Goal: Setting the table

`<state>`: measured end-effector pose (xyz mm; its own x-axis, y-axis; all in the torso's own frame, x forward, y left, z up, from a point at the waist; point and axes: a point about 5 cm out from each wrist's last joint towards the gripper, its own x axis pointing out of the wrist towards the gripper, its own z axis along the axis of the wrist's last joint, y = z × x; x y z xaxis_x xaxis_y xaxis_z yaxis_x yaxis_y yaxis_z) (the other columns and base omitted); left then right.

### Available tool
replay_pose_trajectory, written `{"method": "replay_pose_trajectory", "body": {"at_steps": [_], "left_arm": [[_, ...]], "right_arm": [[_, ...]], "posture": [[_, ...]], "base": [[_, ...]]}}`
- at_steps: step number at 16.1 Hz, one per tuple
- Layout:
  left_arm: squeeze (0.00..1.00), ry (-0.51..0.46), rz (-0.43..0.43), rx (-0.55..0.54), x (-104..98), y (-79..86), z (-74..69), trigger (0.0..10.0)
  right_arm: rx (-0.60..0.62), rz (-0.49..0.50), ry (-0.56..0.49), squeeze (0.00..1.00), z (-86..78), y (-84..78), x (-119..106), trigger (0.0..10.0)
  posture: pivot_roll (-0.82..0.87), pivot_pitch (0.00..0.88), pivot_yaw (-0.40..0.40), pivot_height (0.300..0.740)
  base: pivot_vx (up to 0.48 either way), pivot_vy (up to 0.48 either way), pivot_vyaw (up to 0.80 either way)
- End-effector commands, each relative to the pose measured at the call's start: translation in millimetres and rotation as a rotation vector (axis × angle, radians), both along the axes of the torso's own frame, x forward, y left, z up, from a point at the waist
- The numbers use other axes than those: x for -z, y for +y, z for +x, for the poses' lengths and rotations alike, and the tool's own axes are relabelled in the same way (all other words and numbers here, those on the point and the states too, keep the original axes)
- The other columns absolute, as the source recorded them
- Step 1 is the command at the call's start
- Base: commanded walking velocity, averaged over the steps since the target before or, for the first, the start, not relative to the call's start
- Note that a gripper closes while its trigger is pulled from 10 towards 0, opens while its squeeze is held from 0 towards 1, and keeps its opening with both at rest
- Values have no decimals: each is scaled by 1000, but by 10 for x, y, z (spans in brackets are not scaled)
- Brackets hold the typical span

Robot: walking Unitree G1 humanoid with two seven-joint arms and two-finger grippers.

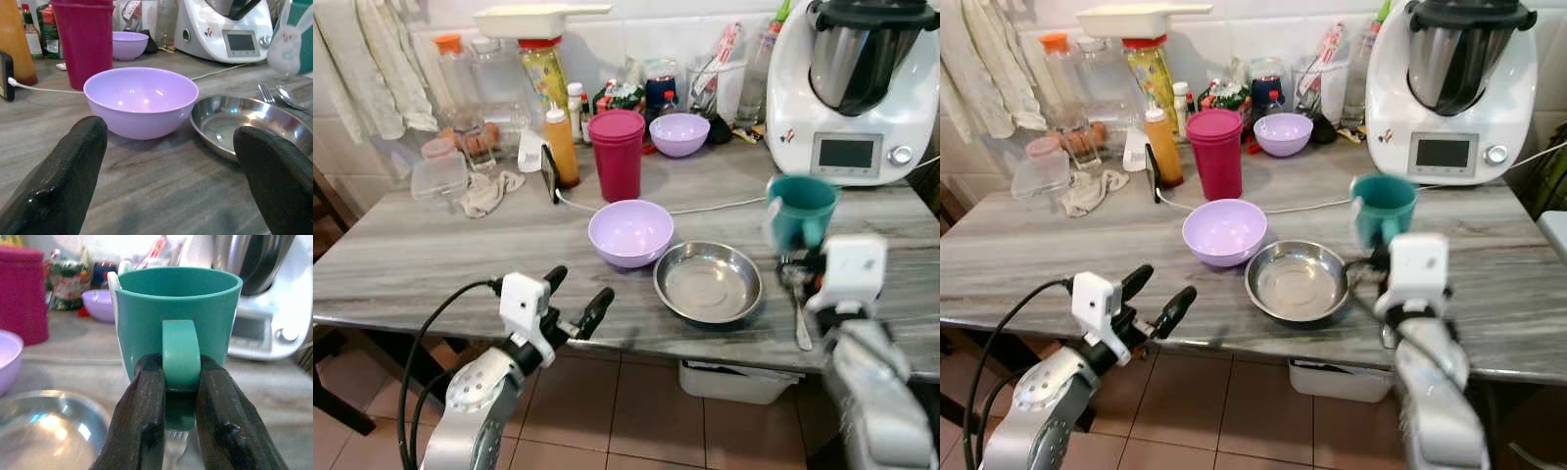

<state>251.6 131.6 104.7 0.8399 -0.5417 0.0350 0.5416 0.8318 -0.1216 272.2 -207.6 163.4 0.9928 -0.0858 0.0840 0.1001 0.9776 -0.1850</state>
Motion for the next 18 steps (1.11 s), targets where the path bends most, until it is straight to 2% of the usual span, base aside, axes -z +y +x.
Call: {"method": "replay_pose_trajectory", "body": {"at_steps": [1, 2, 9, 13, 16, 18], "left_arm": [[0, -14, -2, 8, -59, -12, 5, 10000], [0, -12, -1, 13, -59, -14, -3, 10000], [0, 20, 35, 136, -122, 59, -125, 10000], [0, 23, 54, 159, -154, 93, -156, 10000], [0, 22, 52, 170, -185, 70, -160, 10000], [0, 25, 46, 172, -182, 50, -169, 10000]], "right_arm": [[-1, 3, -13, 0, 49, -37, -63, 10000], [-1, 1, -14, 0, 70, -51, -75, 10000], [-72, 22, -6, 0, 524, -40, -98, 10000], [-110, 58, 6, 0, 662, -5, -55, 10000], [-175, 61, 30, 0, 791, 101, 36, 10000], [-185, 60, 44, 0, 828, 104, 88, 10000]], "posture": [[-298, 23, 74, 740], [-296, 27, 76, 740], [-214, 70, 111, 740], [-191, 78, 118, 740], [-178, 75, 104, 740], [-175, 70, 97, 740]], "base": [[0, 0, 0], [0, 0, 0], [0, 0, 0], [0, 0, 0], [0, 0, 0], [0, 0, 0]]}}
